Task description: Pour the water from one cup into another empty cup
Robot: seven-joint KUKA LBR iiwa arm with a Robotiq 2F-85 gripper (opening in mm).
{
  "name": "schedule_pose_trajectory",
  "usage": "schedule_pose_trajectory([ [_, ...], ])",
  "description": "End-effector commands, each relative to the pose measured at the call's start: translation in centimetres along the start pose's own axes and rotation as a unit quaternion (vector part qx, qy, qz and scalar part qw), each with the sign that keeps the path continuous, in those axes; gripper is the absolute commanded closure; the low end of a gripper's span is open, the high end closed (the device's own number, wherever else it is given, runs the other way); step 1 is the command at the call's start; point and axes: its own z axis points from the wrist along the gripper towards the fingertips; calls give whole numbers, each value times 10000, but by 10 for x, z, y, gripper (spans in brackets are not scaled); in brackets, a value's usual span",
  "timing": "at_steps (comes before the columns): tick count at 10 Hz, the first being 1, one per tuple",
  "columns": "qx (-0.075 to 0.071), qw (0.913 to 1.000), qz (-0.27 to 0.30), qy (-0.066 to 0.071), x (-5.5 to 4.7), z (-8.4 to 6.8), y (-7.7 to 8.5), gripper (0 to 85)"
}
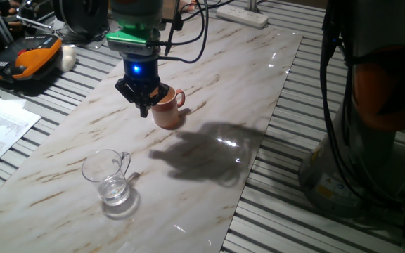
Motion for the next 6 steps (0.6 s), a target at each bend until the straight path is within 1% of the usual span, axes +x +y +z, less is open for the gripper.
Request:
schedule_pose_trajectory([
  [1,10,10000,8,1,0,0,0,850],
  [4,75,10000,-17,-24,-2,0,2,850],
  [6,48,10000,-36,17,-3,0,4,850],
])
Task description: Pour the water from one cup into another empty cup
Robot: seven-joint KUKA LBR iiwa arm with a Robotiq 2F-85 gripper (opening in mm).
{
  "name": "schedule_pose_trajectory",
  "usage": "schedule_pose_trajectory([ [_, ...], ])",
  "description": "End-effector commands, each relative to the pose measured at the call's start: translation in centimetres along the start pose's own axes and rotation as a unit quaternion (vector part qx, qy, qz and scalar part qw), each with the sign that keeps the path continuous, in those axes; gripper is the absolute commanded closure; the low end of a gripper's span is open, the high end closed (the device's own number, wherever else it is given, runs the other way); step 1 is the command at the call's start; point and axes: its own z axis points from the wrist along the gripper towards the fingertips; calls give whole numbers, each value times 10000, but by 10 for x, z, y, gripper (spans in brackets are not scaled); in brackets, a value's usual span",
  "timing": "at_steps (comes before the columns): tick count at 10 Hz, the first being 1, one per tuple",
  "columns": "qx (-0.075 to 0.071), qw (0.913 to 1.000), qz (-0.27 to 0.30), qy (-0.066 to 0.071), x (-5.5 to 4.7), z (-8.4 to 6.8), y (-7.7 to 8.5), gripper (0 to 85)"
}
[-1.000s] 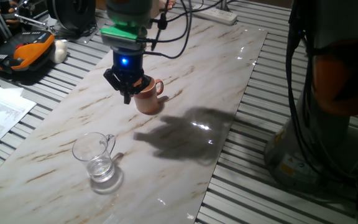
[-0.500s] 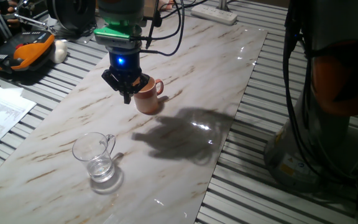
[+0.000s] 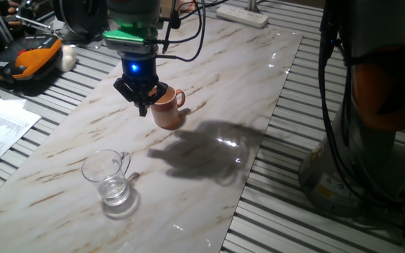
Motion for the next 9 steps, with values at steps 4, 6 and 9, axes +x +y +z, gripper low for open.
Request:
schedule_pose_trajectory([
  [4,25,10000,-33,-5,1,3,-2,850],
  [6,104,9999,-104,-43,0,3,-1,850],
  [9,64,9998,-175,23,-2,4,0,850],
])
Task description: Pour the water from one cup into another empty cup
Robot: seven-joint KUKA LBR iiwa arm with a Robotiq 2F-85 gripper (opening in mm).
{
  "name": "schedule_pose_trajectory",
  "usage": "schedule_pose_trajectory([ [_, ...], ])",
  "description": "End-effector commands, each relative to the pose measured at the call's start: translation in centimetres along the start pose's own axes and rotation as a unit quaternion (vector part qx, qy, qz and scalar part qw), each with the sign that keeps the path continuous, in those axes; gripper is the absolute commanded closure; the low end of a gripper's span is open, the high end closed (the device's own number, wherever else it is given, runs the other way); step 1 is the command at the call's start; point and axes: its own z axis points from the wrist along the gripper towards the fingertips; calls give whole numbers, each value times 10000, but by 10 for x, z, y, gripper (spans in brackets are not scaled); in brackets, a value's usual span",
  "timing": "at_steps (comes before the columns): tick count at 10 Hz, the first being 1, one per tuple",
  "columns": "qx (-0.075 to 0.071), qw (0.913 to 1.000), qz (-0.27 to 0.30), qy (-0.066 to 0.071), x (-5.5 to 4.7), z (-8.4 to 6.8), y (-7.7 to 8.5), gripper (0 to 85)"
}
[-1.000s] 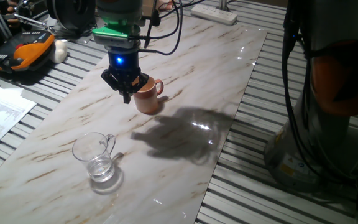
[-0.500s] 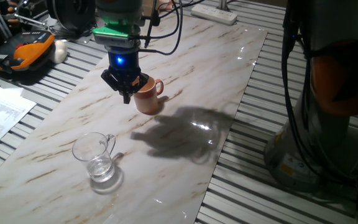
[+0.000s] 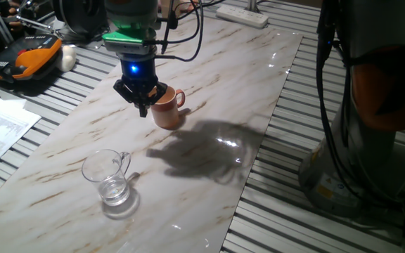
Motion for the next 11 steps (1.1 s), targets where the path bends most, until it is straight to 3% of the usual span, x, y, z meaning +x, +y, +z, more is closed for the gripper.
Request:
schedule_pose_trajectory([
  [1,5,10000,-52,14,0,0,0,850],
  [5,82,9998,-153,-10,0,0,0,850],
  [9,313,9989,-331,-101,0,0,0,850],
  [11,259,9980,-580,59,0,0,0,850],
])
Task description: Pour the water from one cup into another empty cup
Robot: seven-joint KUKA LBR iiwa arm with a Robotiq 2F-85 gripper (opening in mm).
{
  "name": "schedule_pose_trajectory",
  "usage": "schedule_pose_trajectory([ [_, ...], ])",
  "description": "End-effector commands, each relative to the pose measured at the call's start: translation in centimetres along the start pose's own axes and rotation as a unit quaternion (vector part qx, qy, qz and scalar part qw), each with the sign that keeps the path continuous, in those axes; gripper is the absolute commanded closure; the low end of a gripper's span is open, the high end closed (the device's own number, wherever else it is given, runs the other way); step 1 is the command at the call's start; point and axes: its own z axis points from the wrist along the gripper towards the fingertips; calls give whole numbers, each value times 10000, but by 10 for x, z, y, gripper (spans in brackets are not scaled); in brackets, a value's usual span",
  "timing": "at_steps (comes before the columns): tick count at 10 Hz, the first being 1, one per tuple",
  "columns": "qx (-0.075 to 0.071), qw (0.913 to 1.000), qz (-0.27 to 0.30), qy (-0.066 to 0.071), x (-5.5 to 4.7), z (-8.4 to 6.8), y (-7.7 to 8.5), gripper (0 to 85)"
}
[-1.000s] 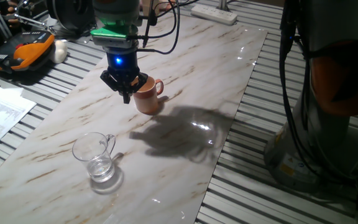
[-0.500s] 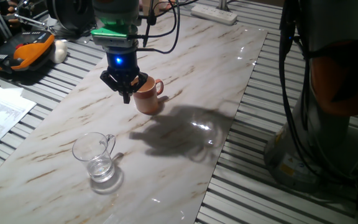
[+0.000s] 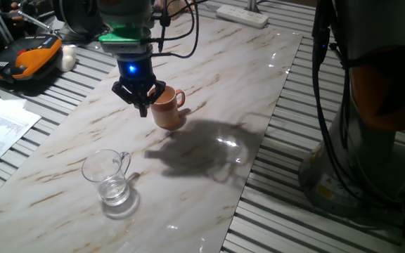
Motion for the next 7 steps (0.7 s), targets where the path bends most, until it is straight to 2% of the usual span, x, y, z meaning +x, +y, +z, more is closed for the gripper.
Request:
schedule_pose_trajectory([
  [1,6,10000,-93,18,0,0,0,850],
  [3,-55,9998,-182,64,0,0,0,850],
  [7,-456,9984,193,266,0,0,0,850],
])
